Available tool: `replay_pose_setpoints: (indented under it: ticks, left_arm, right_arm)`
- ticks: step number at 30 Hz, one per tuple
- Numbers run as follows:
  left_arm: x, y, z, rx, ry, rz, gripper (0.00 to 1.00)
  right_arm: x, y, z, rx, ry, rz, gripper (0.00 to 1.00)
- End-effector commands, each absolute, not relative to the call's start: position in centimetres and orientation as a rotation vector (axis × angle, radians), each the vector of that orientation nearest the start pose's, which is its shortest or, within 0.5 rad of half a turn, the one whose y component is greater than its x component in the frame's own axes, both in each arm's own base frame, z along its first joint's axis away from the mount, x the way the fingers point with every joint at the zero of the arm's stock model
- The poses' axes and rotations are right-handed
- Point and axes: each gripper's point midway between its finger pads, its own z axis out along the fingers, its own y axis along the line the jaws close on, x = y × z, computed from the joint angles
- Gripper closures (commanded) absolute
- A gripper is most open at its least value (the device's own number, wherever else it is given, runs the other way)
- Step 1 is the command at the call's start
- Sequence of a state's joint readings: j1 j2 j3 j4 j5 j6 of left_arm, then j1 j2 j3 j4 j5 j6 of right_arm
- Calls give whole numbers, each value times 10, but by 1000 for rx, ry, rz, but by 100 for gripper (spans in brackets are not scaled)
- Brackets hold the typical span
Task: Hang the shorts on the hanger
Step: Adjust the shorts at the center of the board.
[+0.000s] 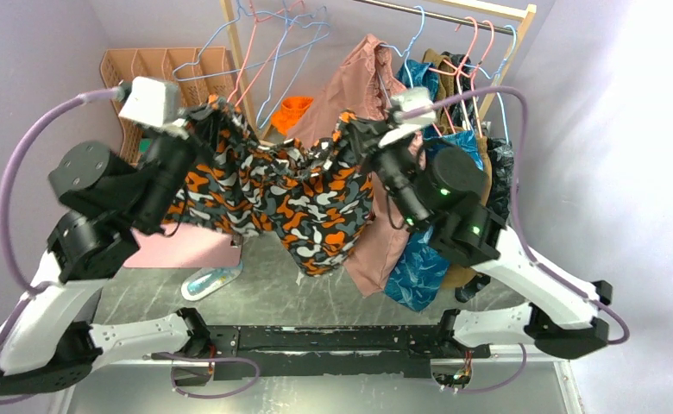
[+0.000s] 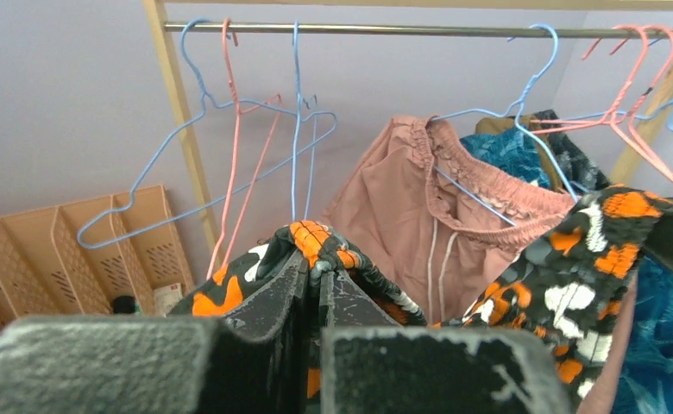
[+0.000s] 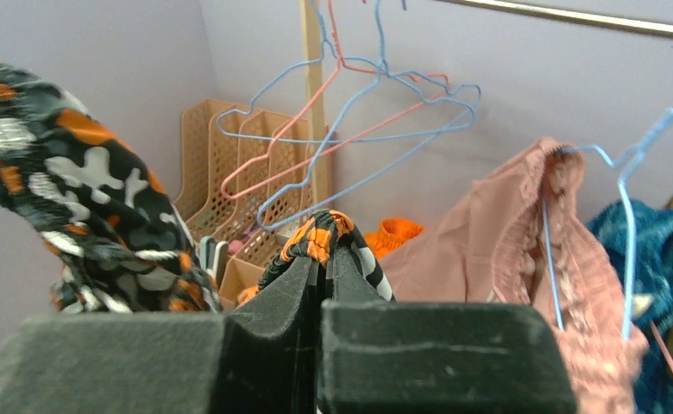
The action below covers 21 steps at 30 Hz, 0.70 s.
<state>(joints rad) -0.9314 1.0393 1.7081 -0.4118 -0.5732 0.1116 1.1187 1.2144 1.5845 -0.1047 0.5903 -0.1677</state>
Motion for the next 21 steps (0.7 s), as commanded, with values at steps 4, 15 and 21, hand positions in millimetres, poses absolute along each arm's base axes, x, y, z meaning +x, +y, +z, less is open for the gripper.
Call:
replay_pose_setpoints:
  ticks: [4, 15, 21]
  left_arm:
    - [202, -119, 433, 32, 1504, -505, 93]
    - [186, -137, 189, -430, 1959, -674, 93]
    - [191, -132, 146, -493, 2146, -402, 93]
  right_arm:
    - [218, 248, 427, -340, 1451, 564, 100]
    - [172, 243, 201, -345, 1974, 686, 100]
    - [151, 255, 171, -496, 2102, 717, 98]
